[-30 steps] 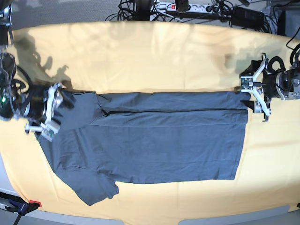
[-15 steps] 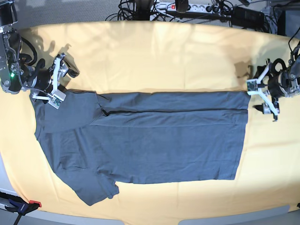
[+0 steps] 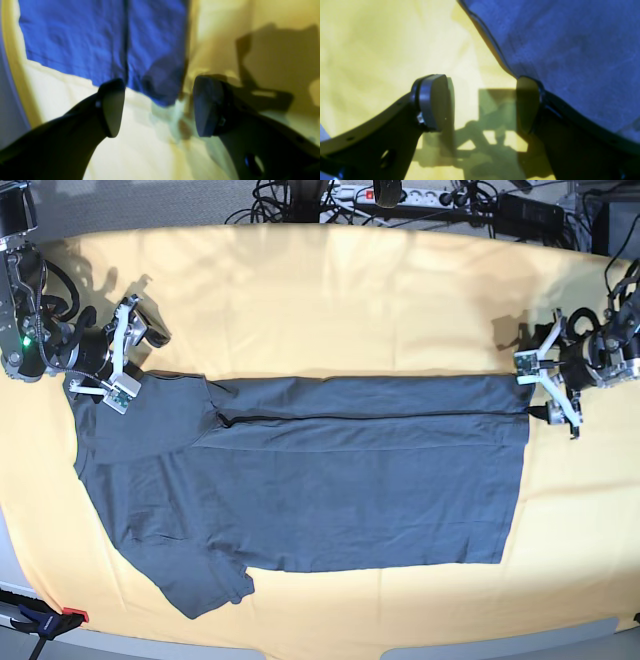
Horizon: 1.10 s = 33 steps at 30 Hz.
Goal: Fold the T-shirt properly
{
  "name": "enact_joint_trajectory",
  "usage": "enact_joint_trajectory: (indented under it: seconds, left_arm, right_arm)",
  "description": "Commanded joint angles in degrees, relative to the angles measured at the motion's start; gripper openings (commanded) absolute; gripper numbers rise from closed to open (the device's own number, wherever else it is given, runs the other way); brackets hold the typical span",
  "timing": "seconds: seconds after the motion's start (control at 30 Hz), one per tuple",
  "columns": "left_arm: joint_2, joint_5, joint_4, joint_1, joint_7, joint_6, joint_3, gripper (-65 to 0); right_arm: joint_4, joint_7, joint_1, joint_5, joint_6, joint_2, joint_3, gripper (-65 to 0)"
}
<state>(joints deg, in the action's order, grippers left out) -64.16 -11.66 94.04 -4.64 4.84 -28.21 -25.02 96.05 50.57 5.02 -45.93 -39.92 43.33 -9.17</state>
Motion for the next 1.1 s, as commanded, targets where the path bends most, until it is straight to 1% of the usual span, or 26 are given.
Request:
enact_joint_trajectory:
  seconds: [0.0, 0.13, 0.27, 0.37, 0.5, 0.57, 0.67, 0.7, 0.73, 0.77, 0.83, 0.87, 0.9, 1.0, 1.07]
  left_arm:
    - [-1.0, -0.2, 0.3, -0.8, -0.6, 0.5, 0.8, -21.8]
    - [-0.6, -0.2, 0.3, -0.9, -0.6, 1.9, 0.8, -21.8]
    - [-0.6, -1.5, 0.3, -0.9, -0.6, 5.6, 0.8, -21.8]
    - [-0.6, -1.9, 0.3, -0.9, -0.6, 6.1, 0.8, -22.1]
    - [-0.6, -1.9, 0.3, -0.9, -0.5, 10.5, 0.8, -28.9]
    - [-0.6, -1.9, 0.3, -0.9, -0.5, 10.7, 0.8, -30.0]
    - [-0.6, -1.8, 0.3, -0.9, -0.5, 9.3, 0.8, -30.3]
    - [-0.6, -1.8, 0.3, -0.9, -0.5, 8.9, 0.8, -32.4]
    - [-0.5, -1.8, 0.3, -0.9, -0.5, 8.7, 0.8, -36.4]
    - [-0.5, -1.7, 0.3, -0.9, -0.5, 8.7, 0.8, -41.7]
    - [-0.5, -1.3, 0.3, -0.9, -0.4, 8.7, 0.8, -55.1]
    - [-0.6, -1.2, 0.3, -0.9, -0.3, 8.7, 0.8, -61.3]
    - [-0.6, -1.2, 0.3, -0.9, -0.3, 8.7, 0.8, -65.0]
    - [-0.6, -1.2, 0.3, -0.9, 0.1, 8.7, 0.8, -65.0]
    - [-0.6, -1.2, 0.3, -0.9, 0.1, 8.7, 0.8, -65.0]
  right_arm:
    - [0.8, -1.0, -0.9, -0.6, -0.1, 1.1, 0.7, -21.8]
    - [0.8, -1.0, -0.9, -0.6, -0.1, 1.1, 0.7, -21.8]
    - [0.8, -1.0, -0.9, -0.6, -0.1, 1.1, 0.7, -21.8]
    - [0.8, -1.0, -0.9, -0.6, -0.1, 1.1, 0.7, -21.8]
    - [0.8, -1.0, -0.9, -0.6, -0.1, 1.1, 0.7, -21.8]
    - [0.8, -1.0, -0.9, -0.6, -0.1, 1.1, 0.7, -21.8]
    - [0.8, -1.0, -0.9, -0.6, -0.1, 1.1, 0.7, -21.8]
    - [0.8, -1.0, -0.9, -0.6, -0.1, 1.1, 0.7, -21.8]
    - [0.8, -1.0, -0.9, -0.6, -0.1, 1.1, 0.7, -21.8]
    - [0.8, -1.0, -0.9, -0.5, -0.1, 1.1, 0.7, -21.8]
    - [0.8, -1.0, -0.9, 0.0, -0.1, 1.1, 0.7, -21.8]
    - [0.8, -1.0, -1.0, 1.5, -0.1, 1.1, 0.7, -21.8]
    - [0.8, -1.0, -1.3, 3.9, -0.1, 1.1, 0.7, -21.8]
    - [0.8, -1.1, -1.7, 11.9, -0.1, 1.2, 0.7, -21.8]
    - [0.8, -1.8, -1.7, 16.0, -0.1, 1.2, 0.7, -21.8]
